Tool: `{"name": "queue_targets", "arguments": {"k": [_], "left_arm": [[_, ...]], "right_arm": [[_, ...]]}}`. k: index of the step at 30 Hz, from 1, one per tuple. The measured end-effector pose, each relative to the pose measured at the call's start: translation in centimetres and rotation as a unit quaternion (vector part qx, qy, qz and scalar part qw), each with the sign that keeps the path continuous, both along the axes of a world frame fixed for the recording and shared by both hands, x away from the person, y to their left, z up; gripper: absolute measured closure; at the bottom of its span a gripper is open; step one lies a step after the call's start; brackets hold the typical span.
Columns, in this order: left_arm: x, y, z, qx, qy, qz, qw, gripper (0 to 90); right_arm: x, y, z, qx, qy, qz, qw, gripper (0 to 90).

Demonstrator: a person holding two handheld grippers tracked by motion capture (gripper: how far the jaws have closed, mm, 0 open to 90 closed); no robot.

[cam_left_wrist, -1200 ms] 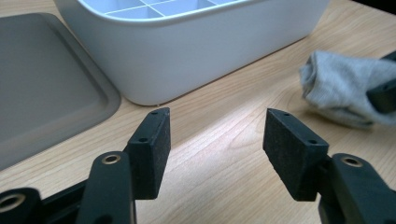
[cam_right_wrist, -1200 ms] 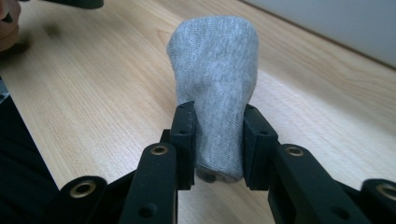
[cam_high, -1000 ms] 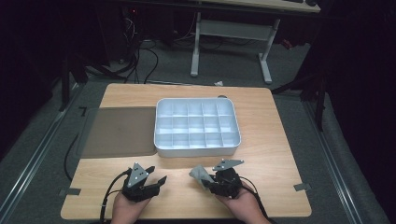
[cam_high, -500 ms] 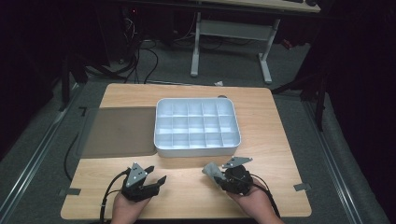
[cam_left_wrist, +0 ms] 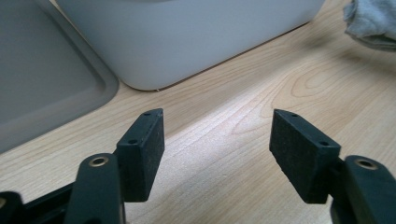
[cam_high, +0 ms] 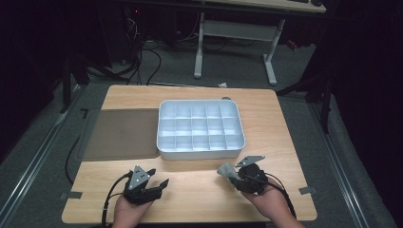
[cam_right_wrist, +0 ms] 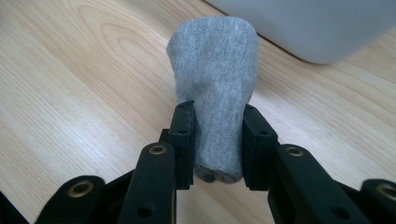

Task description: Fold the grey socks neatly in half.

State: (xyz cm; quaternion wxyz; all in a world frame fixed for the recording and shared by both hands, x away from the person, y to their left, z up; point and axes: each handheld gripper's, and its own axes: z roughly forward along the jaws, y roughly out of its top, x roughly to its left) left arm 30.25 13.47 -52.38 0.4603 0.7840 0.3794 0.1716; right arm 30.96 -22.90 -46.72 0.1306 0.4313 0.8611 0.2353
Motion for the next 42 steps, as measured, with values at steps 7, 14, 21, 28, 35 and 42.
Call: {"name": "queue_targets", "arguments": {"k": [7, 14, 21, 28, 35, 42], "left_arm": [[-0.1, 0.0, 0.0, 0.002, -0.007, 0.004, 1.0, 33.4], [0.0, 0.0, -0.1, 0.003, -0.004, 0.004, 1.0, 33.4], [-0.1, -0.3, -0.2, 0.003, -0.003, -0.002, 1.0, 33.6], [-0.2, -0.4, -0.1, 0.003, -0.006, -0.007, 1.0, 33.5], [-0.1, -0.4, -0.2, 0.0, -0.003, -0.007, 1.0, 33.6], [-0.2, -0.4, -0.1, -0.002, 0.0, -0.01, 0.9999, 34.0]], "right_arm": [[0.4, -1.2, 0.5, -0.016, 0.011, -0.017, 0.9997, 70.7], [0.6, -2.0, 0.6, -0.03, 0.021, -0.023, 0.999, 70.7], [0.7, -2.3, 0.6, -0.032, 0.027, -0.023, 0.9989, 70.7], [0.8, -2.5, 1.0, -0.027, 0.029, -0.021, 0.999, 70.7], [0.9, -2.3, 2.4, -0.024, 0.028, -0.015, 0.9992, 70.8], [1.7, -2.2, 4.1, -0.018, 0.031, -0.018, 0.9992, 70.9]]}}
